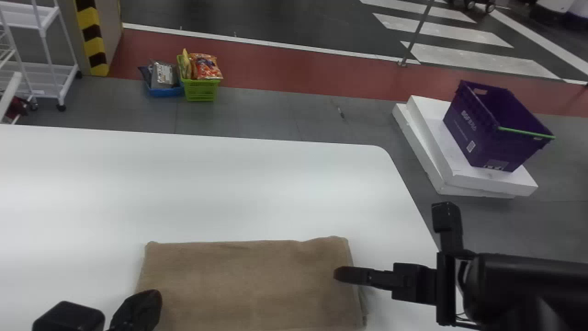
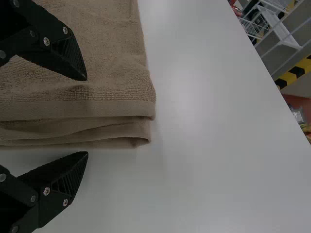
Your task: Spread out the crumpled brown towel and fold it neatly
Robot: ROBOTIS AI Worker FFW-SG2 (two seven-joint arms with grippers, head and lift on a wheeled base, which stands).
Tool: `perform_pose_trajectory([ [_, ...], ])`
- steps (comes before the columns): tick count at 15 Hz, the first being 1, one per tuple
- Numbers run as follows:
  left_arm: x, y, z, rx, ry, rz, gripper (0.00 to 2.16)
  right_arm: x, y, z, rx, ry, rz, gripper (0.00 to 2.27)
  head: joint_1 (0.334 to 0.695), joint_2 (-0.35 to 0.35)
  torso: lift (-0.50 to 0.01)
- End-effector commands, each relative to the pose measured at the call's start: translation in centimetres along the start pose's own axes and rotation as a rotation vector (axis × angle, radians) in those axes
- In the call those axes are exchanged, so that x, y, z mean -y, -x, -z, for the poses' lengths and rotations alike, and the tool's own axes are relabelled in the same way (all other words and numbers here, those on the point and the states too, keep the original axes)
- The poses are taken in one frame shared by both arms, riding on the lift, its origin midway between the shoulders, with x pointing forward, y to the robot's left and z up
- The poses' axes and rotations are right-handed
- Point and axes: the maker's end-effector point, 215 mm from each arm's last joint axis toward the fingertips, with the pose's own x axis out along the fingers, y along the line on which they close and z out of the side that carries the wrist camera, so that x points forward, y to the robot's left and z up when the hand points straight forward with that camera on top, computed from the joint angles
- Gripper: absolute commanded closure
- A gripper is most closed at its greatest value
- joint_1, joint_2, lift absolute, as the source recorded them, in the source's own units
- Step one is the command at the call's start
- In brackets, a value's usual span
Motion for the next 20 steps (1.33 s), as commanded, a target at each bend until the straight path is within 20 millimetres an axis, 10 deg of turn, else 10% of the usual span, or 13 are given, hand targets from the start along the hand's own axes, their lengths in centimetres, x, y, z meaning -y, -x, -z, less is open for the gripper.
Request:
perform_pose_trajectory([
  [1, 0.0, 0.1, 0.0, 0.000, -0.001, 0.000, 2.14, 0.1, -0.3, 0.7, -0.019, -0.020, -0.005, 0.35, 0.695, -0.293, -0.126],
  [6, 0.1, 0.3, 0.2, -0.005, -0.003, -0.002, 2.14, -0.2, -0.7, 1.1, -0.036, -0.025, -0.027, 0.65, 0.695, -0.291, -0.126],
  [9, 0.1, 0.6, 0.1, -0.006, -0.003, -0.004, 2.14, -1.4, 0.0, 0.5, -0.015, -0.012, -0.071, 1.47, 0.695, -0.283, -0.126],
  [20, 1.4, 1.3, 0.6, -0.016, -0.018, 0.003, 2.14, -11.9, 1.3, -2.2, 0.063, 0.120, -0.322, 1.51, 0.695, -0.219, -0.126],
])
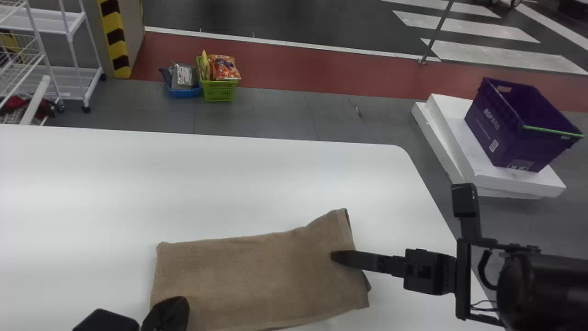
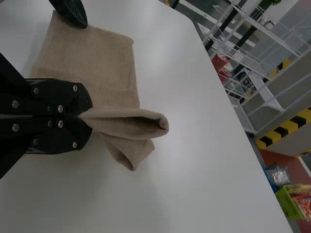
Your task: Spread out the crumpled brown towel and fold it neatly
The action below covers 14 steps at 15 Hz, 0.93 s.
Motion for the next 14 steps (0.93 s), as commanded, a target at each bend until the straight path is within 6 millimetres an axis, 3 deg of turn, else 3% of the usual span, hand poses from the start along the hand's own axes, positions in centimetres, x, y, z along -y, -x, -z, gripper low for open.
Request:
perform_pose_trajectory([
  [1, 0.4, 0.0, 0.0, 0.000, -0.004, 0.003, 2.14, -2.9, -1.3, -0.2, -0.001, 0.013, -0.065, 1.51, 0.695, -0.207, -0.126],
  [5, 1.2, -0.3, 0.0, -0.005, -0.004, 0.019, 2.14, -6.8, -4.0, -0.4, -0.014, 0.042, -0.140, 1.51, 0.695, -0.137, -0.126],
  [14, 1.2, -0.7, 0.0, -0.018, -0.008, 0.021, 2.14, -11.9, -7.0, 0.4, -0.084, 0.137, -0.218, 1.51, 0.695, -0.030, -0.126],
])
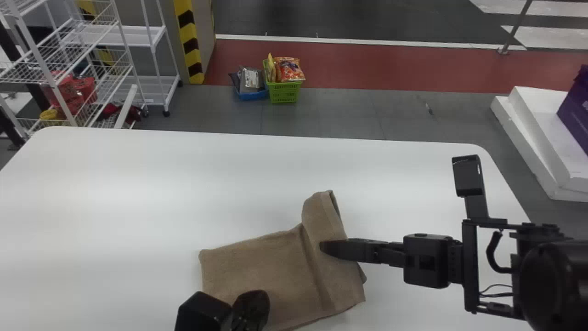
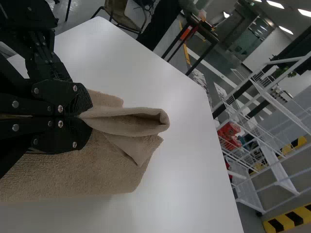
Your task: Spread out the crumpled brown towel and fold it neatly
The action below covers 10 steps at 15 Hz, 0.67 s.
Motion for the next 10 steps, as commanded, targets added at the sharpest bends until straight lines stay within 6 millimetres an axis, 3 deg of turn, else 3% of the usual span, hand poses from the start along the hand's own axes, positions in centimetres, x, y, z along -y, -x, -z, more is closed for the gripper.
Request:
perform_pose_trajectory([
  [1, 0.0, 0.0, 0.0, -0.001, 0.001, 0.001, 2.14, -0.6, -0.5, 0.3, -0.015, -0.004, -0.012, 1.51, 0.695, -0.023, -0.126],
  [4, -1.2, 1.0, -1.4, 0.027, 0.013, -0.016, 2.14, 1.4, 0.9, -0.4, 0.018, -0.022, 0.041, 1.51, 0.695, -0.014, -0.126],
  [6, -4.1, 2.1, -2.3, 0.045, 0.016, -0.061, 2.14, 2.8, 2.7, -1.9, 0.068, -0.039, 0.066, 1.51, 0.695, -0.021, -0.126],
  [9, -8.3, 2.9, -0.8, 0.019, 0.031, -0.115, 2.14, 4.1, 5.1, -3.6, 0.133, -0.055, 0.084, 1.51, 0.695, -0.017, -0.126],
  [10, -8.6, 2.9, -0.2, 0.009, 0.038, -0.112, 2.13, 4.3, 5.6, -4.3, 0.152, -0.055, 0.082, 1.51, 0.695, -0.011, -0.126],
])
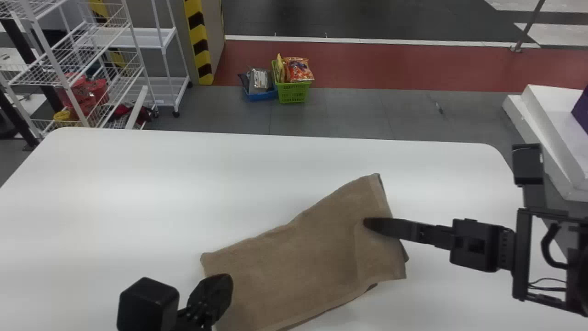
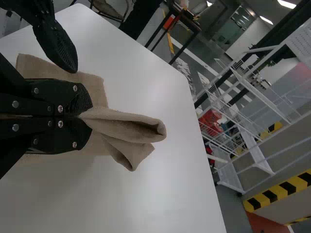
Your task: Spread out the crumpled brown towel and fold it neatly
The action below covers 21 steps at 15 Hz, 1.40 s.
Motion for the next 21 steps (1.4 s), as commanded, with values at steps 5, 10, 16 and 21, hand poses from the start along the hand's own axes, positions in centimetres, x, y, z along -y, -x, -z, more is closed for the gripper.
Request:
perform_pose_trajectory([
  [5, 1.2, 0.4, 6.5, -0.187, 0.150, 0.170, 2.04, 0.5, 1.0, -1.8, 0.040, -0.008, 0.008, 1.51, 0.695, -0.008, -0.126],
  [10, 1.2, -0.2, 3.0, -0.086, 0.146, 0.158, 2.05, -0.3, 0.0, -1.3, 0.014, 0.009, 0.001, 1.51, 0.695, -0.021, -0.126],
  [16, 3.7, -0.7, -0.4, -0.039, 0.142, 0.208, 2.06, 0.0, -0.3, -1.9, 0.014, 0.011, 0.010, 1.51, 0.695, -0.027, -0.126],
  [21, 6.1, -2.5, 1.1, -0.079, 0.129, 0.237, 2.06, -0.1, -1.3, -2.1, -0.003, 0.015, 0.002, 1.51, 0.695, -0.076, -0.126],
])
